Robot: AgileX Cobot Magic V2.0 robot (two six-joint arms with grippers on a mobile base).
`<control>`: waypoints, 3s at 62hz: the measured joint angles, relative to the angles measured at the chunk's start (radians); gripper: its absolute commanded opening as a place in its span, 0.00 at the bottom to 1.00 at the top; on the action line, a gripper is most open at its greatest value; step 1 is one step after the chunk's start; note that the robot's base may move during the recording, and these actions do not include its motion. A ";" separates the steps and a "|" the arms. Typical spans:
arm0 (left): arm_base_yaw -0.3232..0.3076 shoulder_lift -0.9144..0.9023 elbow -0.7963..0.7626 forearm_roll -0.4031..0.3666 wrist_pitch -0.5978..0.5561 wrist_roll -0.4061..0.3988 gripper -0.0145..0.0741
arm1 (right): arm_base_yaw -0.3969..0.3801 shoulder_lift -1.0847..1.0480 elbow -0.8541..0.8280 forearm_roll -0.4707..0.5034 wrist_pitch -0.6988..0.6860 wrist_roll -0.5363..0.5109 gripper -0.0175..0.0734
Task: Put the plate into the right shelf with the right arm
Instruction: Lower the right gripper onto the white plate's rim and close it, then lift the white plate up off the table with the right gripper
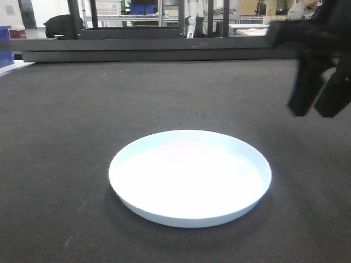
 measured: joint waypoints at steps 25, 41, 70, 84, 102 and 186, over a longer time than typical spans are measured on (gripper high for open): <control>0.000 0.000 0.000 0.000 0.000 0.000 0.02 | 0.142 0.223 -0.103 -0.028 0.049 0.174 0.88; 0.000 0.000 0.000 0.000 0.000 0.000 0.02 | 0.142 0.254 -0.103 -0.030 0.051 0.240 0.88; 0.000 0.000 0.000 0.000 0.000 0.000 0.02 | 0.142 0.288 -0.110 -0.036 0.062 0.264 0.40; 0.000 0.000 0.000 0.000 0.000 0.000 0.02 | 0.142 0.286 -0.114 -0.024 0.064 0.270 0.25; 0.000 0.000 0.000 0.000 0.000 0.000 0.02 | 0.140 0.168 -0.112 -0.071 0.075 0.271 0.25; 0.000 0.000 0.000 0.000 0.000 0.000 0.02 | -0.255 -1.041 0.680 0.116 -0.708 -0.396 0.25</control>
